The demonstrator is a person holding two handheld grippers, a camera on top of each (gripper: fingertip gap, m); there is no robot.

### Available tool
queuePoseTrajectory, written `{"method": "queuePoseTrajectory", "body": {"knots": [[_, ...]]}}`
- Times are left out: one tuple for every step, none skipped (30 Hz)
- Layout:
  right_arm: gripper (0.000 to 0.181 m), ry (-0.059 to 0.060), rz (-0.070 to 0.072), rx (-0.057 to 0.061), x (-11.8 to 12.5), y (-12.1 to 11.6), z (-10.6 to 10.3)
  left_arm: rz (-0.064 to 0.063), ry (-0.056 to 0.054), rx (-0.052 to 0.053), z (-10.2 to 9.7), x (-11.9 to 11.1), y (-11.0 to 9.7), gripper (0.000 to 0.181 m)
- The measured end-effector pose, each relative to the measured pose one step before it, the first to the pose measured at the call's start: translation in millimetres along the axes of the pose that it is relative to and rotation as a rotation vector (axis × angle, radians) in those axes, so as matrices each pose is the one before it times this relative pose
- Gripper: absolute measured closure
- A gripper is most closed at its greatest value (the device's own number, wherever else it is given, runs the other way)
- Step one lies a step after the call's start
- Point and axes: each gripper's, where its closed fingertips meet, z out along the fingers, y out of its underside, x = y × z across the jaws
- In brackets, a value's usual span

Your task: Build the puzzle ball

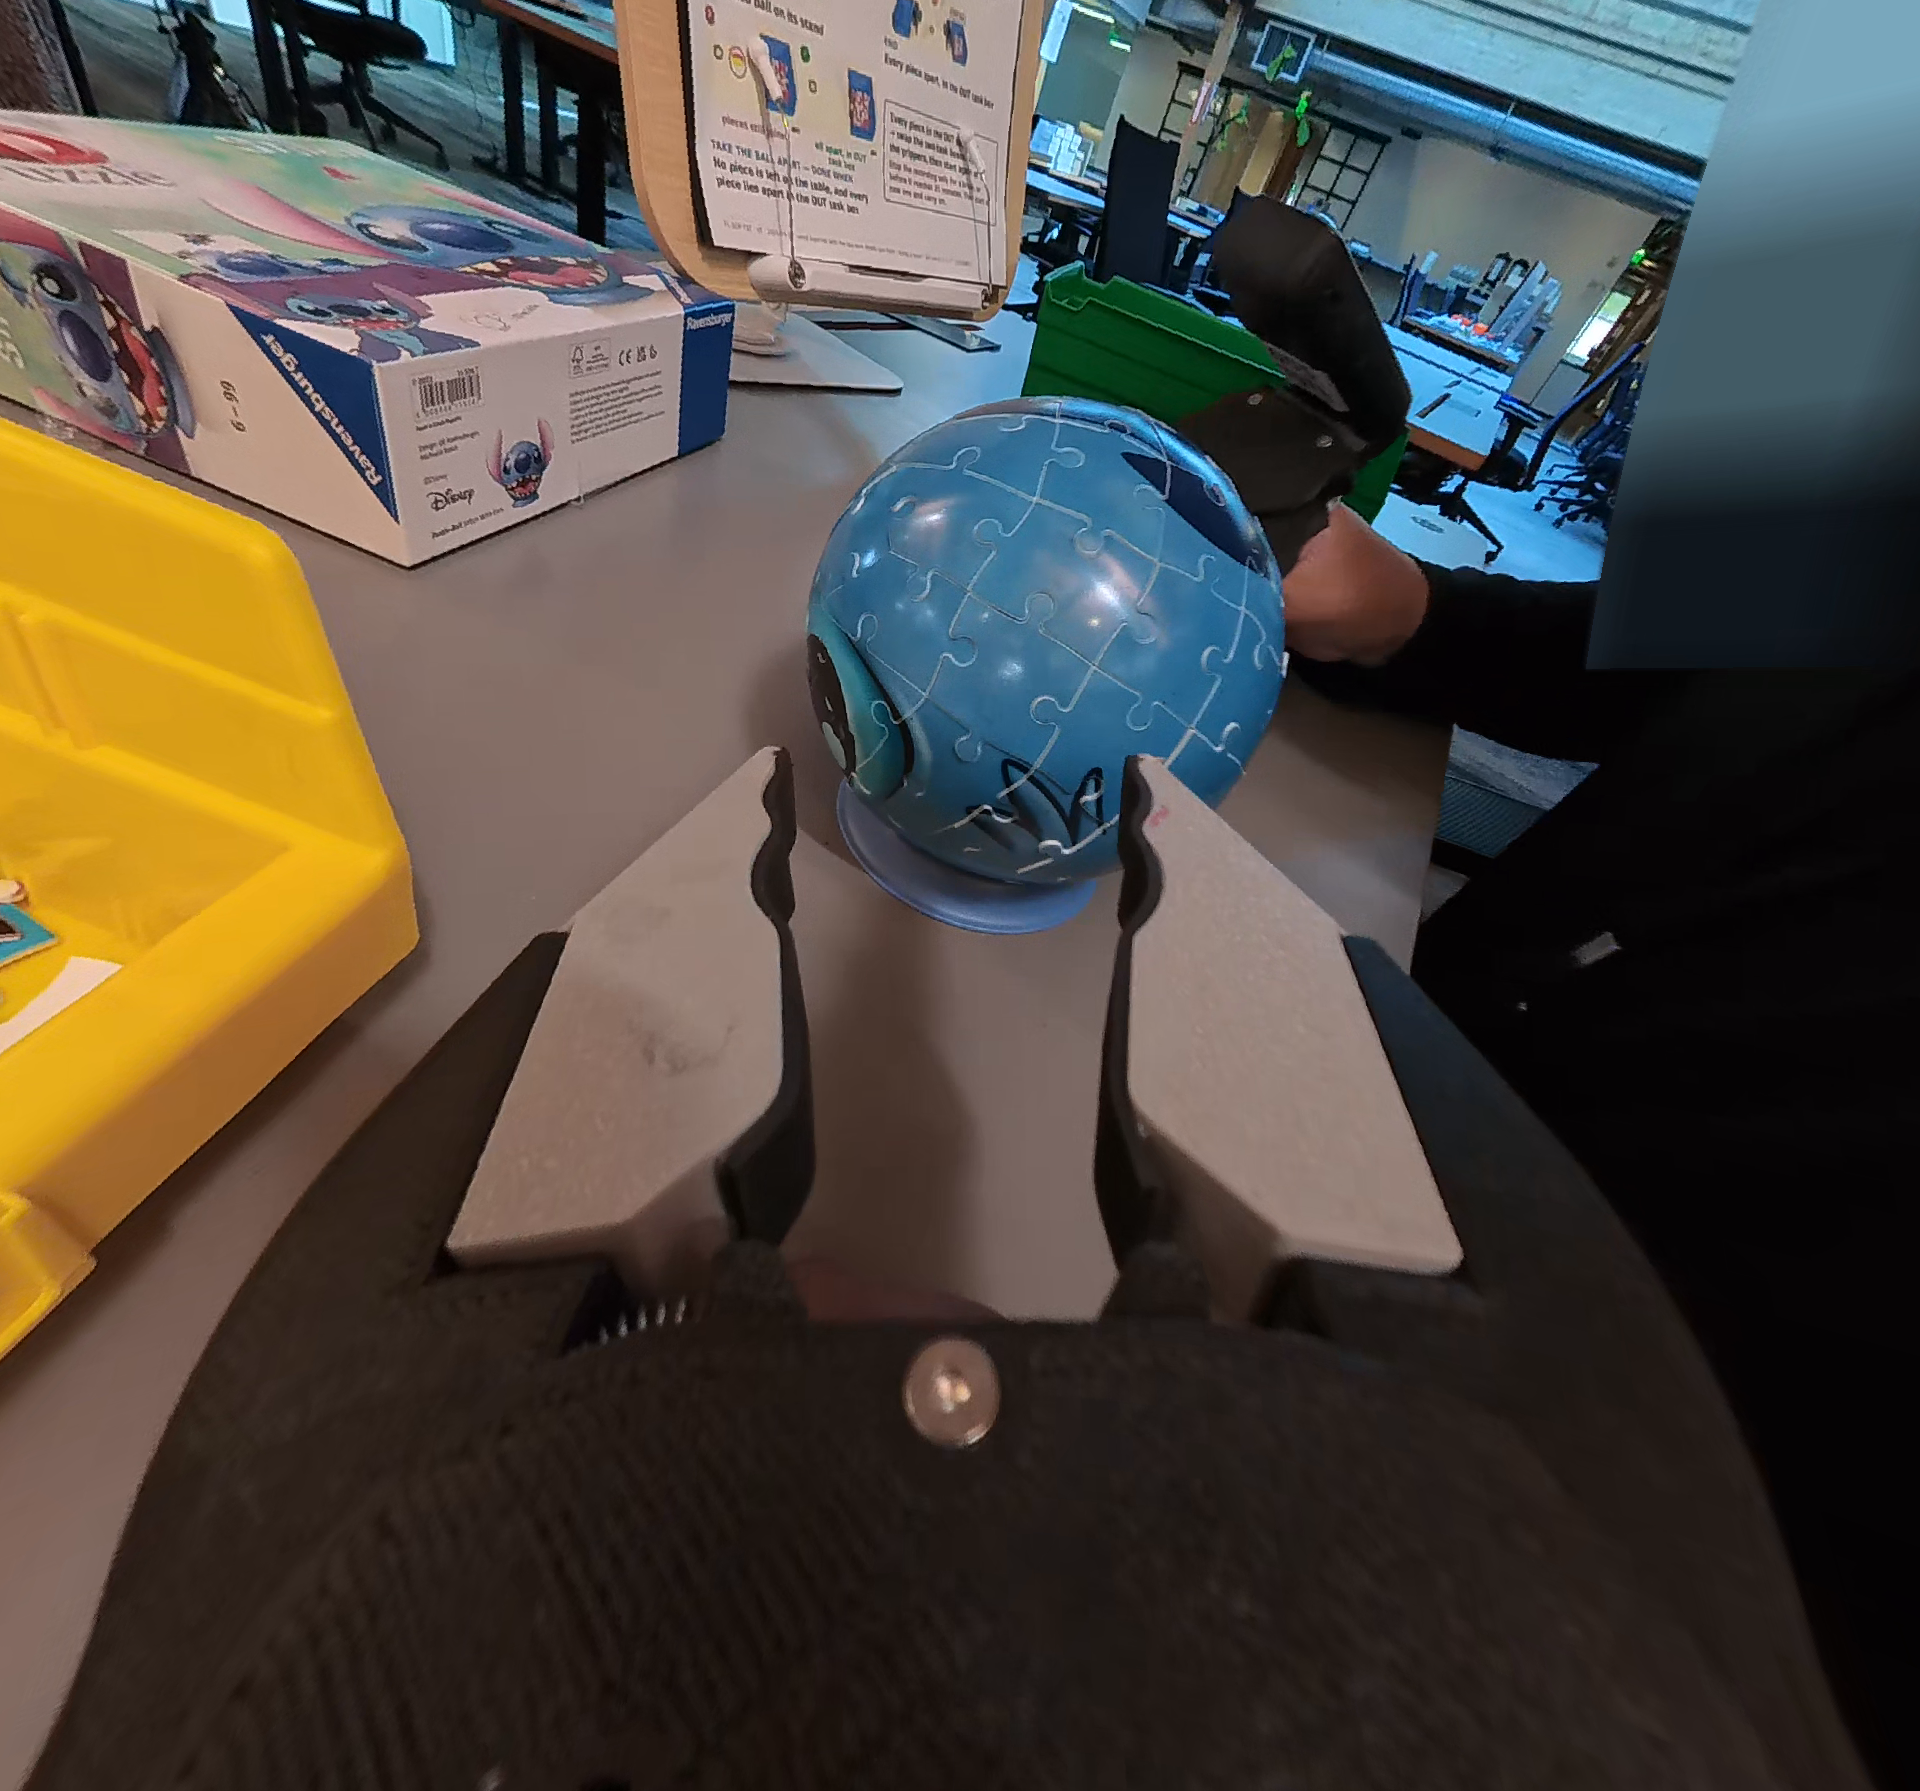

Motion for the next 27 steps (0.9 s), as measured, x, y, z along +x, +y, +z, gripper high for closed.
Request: {"method": "queuePoseTrajectory", "body": {"knots": [[0.159,-0.0066,-0.0068,0.0054,0.44,-0.23,0.31,0.0016,-0.0017,0.0011,-0.08,0.0,-0.13,0.12],[0.159,-0.0092,-0.0046,0.0019,-0.18,0.05,-0.01,0.0027,-0.0033,0.0027,-0.31,-0.1,-0.35,0.12],[0.159,-0.0077,-0.0087,-0.0003,-0.08,0.27,-0.24,0.0006,-0.0039,0.0064,-0.38,0.13,-0.66,0.12],[0.159,-0.0059,-0.0097,-0.001,-0.06,0.36,-0.43,-0.0037,0.0083,0.0106,-0.51,2.35,-1.03,0.12],[0.159,-0.002,-0.0099,-0.0015,0.59,0.57,-0.61,-0.0022,0.0146,0.0163,-0.86,3.79,-1.55,0.12],[0.159,0.003,-0.0112,-0.0014,1.37,0.4,-1.45,0.0025,0.0095,0.0205,-1.22,3.83,-2.1,0.12],[0.159,0.0043,-0.0137,0.0056,1.43,-0.99,-3.0,0.0096,-0.0012,0.0157,-1.28,3.27,-1.49,0.121],[0.159,0.0011,-0.0164,0.0168,0.61,-3.26,-4.9,0.0145,-0.0125,0.0083,-1.08,2.89,-0.35,0.121],[0.159,0.0012,-0.0182,0.0216,0.22,-4.68,-6.3,0.0137,-0.02,-0.0046,-0.64,2.88,0.91,0.122],[0.159,0.0009,-0.0222,0.0228,-0.35,-5.57,-7.22,0.0034,-0.0264,-0.0189,0.12,2.83,1.26,0.123],[0.159,-0.0051,-0.0276,0.0244,-1.93,-6.47,-7.66,-0.0107,-0.0264,-0.027,0.93,3.74,0.19,0.124],[0.159,-0.0059,-0.0299,0.023,-3.06,-7.2,-7.8,-0.0209,-0.0257,-0.0341,1.77,5.05,-1.16,0.125],[0.159,-0.0047,-0.0322,0.0204,-3.81,-7.46,-7.6,-0.0265,-0.0236,-0.0415,2.26,7.25,-2.25,0.126],[0.159,-0.008,-0.036,0.019,-4.96,-8.26,-7.18,-0.0284,-0.0371,-0.0481,2.47,7.13,-3.02,0.131],[0.159,-0.005,-0.0359,0.0183,-5.24,-8.92,-6.85,-0.0311,-0.0556,-0.0312,2.03,5.83,-5.49,0.134],[0.159,-0.0028,-0.0349,0.0187,-5.13,-9.58,-6.34,-0.0241,-0.0172,-0.0008,1.32,11.74,-8.35,0.134],[0.159,-0.008,-0.0348,0.0204,-6.14,-10.25,-5.84,-0.0115,0.0396,0.0124,1.41,19.38,-8.28,0.134],[0.159,-0.0066,-0.0325,0.0212,-5.88,-10.46,-5.29,-0.0172,0.0448,0.0119,3.13,18.17,-7.06,0.134],[0.159,-0.0011,-0.0295,0.0201,-4.9,-10.26,-4.53,-0.0272,0.0278,0.0117,5.52,13.23,-5.5,0.134],[0.159,-0.0024,-0.0268,0.017,-4.92,-9.49,-3.95,-0.028,0.0184,0.0072,7.29,9.85,-2.54,0.134],[0.159,-0.005,-0.0235,0.014,-5.05,-8.53,-3.28,-0.0218,0.01,-0.0084,8.02,6.43,1.4,0.133],[0.159,-0.0031,-0.0213,0.0136,-4.83,-7.69,-2.98,-0.0201,-0.0058,-0.0101,7.47,1.97,2.33,0.133],[0.159,-0.0021,-0.0205,0.0125,-4.73,-6.86,-2.78,-0.0234,-0.0146,0.0037,5.81,-0.56,0.97,0.133],[0.159,-0.0041,-0.0205,0.0087,-4.99,-5.62,-2.59,-0.0157,-0.008,0.0079,4.12,0.03,1.21,0.133],[0.159,-0.0031,-0.022,0.005,-4.93,-4.65,-2.32,-0.015,-0.0031,0.0073,2.92,0.46,1.55,0.133],[0.159,0.002,-0.0245,0.0032,-3.99,-3.84,-2.14,-0.0103,0.0028,0.0072,2.42,1.54,1.61,0.135],[0.159,0.0041,-0.0254,0.0012,-3.57,-3.12,-1.59,-0.0043,0.003,0.0026,2.44,1.75,2.34,0.136]]}}
